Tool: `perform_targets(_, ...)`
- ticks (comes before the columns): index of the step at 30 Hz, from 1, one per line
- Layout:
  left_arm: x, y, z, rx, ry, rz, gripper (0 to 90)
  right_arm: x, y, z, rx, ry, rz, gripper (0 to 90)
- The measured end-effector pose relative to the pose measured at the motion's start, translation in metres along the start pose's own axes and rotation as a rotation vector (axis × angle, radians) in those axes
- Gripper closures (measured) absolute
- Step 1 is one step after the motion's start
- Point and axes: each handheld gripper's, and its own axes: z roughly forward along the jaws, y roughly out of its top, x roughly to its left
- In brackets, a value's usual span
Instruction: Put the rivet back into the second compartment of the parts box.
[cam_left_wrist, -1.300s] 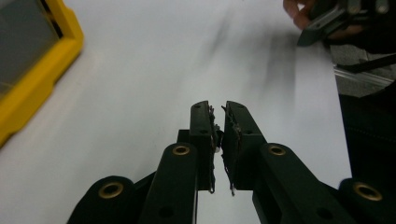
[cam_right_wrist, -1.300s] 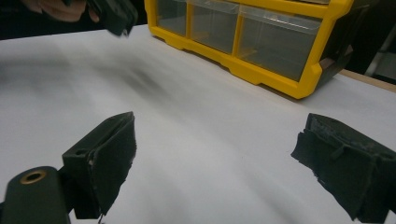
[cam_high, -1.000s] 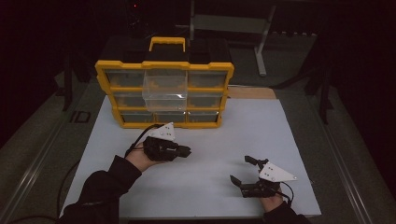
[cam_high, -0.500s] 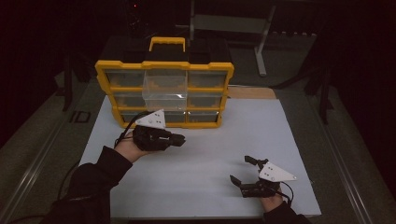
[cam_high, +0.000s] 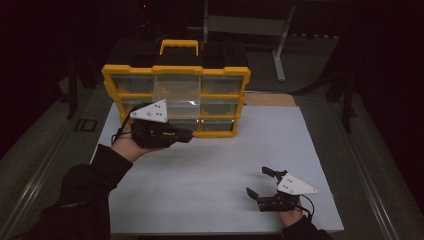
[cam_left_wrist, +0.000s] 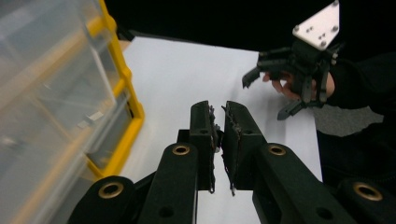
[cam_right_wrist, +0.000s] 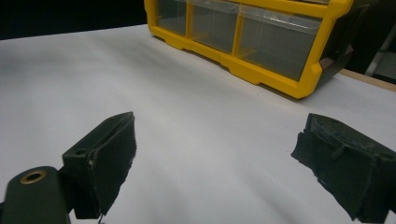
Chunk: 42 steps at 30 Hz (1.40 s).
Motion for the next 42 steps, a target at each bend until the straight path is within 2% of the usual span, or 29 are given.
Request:
perform_targets(10, 0.01, 0.021, -0.028, -0.039, 0.03, -0.001, 81.2, 0.0, 0.0, 0.001, 0.003, 0.002, 0.0, 10.6)
perform_targets(21, 0.024, 0.045, -0.047, -0.08, 0.063, 0.015, 81.2, 0.0, -0.001, 0.001, 0.006, 0.004, 0.001, 10.6)
perform_targets(27, 0.033, 0.059, -0.057, -0.101, 0.077, 0.043, 81.2, 0.0, -0.001, 0.001, 0.006, 0.005, 0.002, 10.6)
perform_targets(32, 0.043, 0.065, -0.064, -0.152, 0.089, 0.029, 81.2, 0.0, -0.001, 0.001, 0.005, 0.005, -0.001, 10.6)
perform_targets(35, 0.048, 0.066, -0.065, -0.151, 0.11, 0.022, 81.1, 0.0, -0.001, 0.001, 0.006, 0.005, 0.001, 10.6)
perform_targets(40, 0.056, 0.065, -0.061, -0.172, 0.143, -0.025, 81.1, 0.0, -0.001, 0.001, 0.006, 0.005, 0.001, 10.6)
perform_targets(42, 0.058, 0.063, -0.057, -0.155, 0.168, -0.044, 81.1, 0.0, -0.001, 0.001, 0.005, 0.005, 0.003, 10.6)
